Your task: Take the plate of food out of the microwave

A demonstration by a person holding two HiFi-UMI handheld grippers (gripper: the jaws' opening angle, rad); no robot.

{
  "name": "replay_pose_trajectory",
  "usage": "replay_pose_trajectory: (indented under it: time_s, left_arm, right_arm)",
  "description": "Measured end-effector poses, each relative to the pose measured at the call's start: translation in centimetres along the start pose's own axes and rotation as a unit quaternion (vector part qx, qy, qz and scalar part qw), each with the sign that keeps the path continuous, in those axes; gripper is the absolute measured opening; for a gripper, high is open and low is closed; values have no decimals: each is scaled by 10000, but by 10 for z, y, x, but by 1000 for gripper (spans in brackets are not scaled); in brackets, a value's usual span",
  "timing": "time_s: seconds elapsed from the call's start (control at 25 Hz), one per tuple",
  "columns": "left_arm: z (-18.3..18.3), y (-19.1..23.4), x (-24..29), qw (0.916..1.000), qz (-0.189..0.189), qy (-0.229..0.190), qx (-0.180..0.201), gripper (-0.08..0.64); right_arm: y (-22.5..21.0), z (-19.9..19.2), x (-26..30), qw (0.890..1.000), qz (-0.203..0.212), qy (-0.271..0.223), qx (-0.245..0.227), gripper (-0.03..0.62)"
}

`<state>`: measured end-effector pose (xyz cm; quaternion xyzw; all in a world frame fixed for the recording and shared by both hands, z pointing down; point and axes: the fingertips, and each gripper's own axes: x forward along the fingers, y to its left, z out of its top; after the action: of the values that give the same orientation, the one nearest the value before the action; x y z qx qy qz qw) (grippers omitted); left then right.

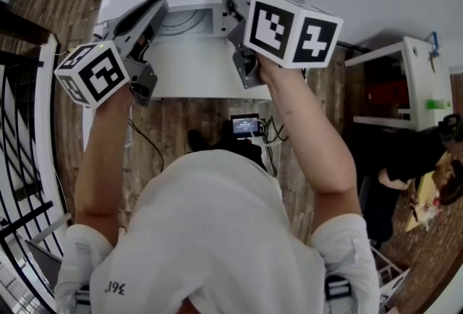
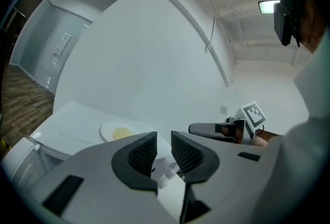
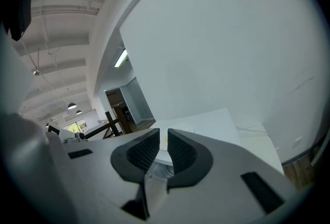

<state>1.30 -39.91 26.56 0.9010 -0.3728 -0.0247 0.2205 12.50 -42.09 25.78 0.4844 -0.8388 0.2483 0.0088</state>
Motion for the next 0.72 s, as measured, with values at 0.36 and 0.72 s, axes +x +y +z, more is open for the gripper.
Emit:
replay_pose_trajectory:
  time_s: [0.36, 0.72]
  left_arm:
    - [-18, -12, -20, 10000, -82, -15, -2, 86]
    - [-52, -16, -36, 9996, -75, 148, -206, 86]
  right_arm:
    - [8, -28, -15, 9997, -22, 90, -238, 49]
    - [9, -48, -33, 9994, -88, 110, -307, 49]
